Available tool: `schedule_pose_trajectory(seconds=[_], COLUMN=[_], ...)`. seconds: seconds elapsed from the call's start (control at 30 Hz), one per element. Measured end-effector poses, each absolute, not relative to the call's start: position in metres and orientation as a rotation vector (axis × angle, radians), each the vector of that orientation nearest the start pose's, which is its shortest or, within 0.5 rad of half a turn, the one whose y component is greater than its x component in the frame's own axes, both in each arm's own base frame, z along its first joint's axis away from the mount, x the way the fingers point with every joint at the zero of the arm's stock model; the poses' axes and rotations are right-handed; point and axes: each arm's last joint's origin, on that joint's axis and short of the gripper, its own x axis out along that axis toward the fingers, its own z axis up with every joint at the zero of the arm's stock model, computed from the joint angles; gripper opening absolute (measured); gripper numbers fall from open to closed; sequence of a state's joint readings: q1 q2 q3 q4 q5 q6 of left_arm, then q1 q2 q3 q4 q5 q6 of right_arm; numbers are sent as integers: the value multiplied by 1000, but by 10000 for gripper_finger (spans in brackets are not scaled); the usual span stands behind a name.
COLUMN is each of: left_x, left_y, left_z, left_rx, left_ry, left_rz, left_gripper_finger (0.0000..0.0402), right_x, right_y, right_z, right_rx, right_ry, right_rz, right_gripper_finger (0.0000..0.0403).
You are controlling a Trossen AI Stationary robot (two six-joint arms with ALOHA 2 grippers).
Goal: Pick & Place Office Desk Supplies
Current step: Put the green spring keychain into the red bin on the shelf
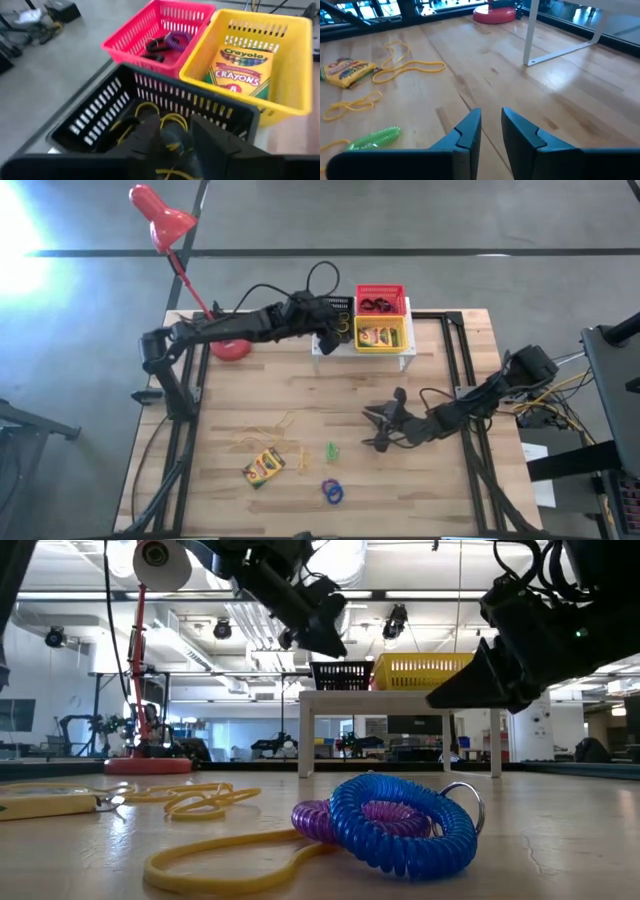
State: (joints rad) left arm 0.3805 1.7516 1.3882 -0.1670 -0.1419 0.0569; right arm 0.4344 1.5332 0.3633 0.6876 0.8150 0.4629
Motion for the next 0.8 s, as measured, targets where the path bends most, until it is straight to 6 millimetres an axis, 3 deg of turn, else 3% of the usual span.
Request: schedule_pose_trajectory(seconds=[0.17,0.37,0.5,0.63,0.8], left_x=[355,341,334,327,312], left_y=[134,70,19,-25,-59], left_z=[310,323,301,263,217], left_rx=[-39,0,46,73,25], left_ry=[525,561,554,497,389], left_rz=[442,280,142,39,-16], left_gripper_finger=[157,158,150,145,145], right_x=[235,254,278,307,333], right_y=[86,94,98,95,93], right_z=[123,112,105,105,112], right_rx=[141,127,140,135,10], right_ry=[309,362,468,524,589], right_rz=[-451,-401,-153,125,349], right_gripper_finger=[77,80,95,123,165])
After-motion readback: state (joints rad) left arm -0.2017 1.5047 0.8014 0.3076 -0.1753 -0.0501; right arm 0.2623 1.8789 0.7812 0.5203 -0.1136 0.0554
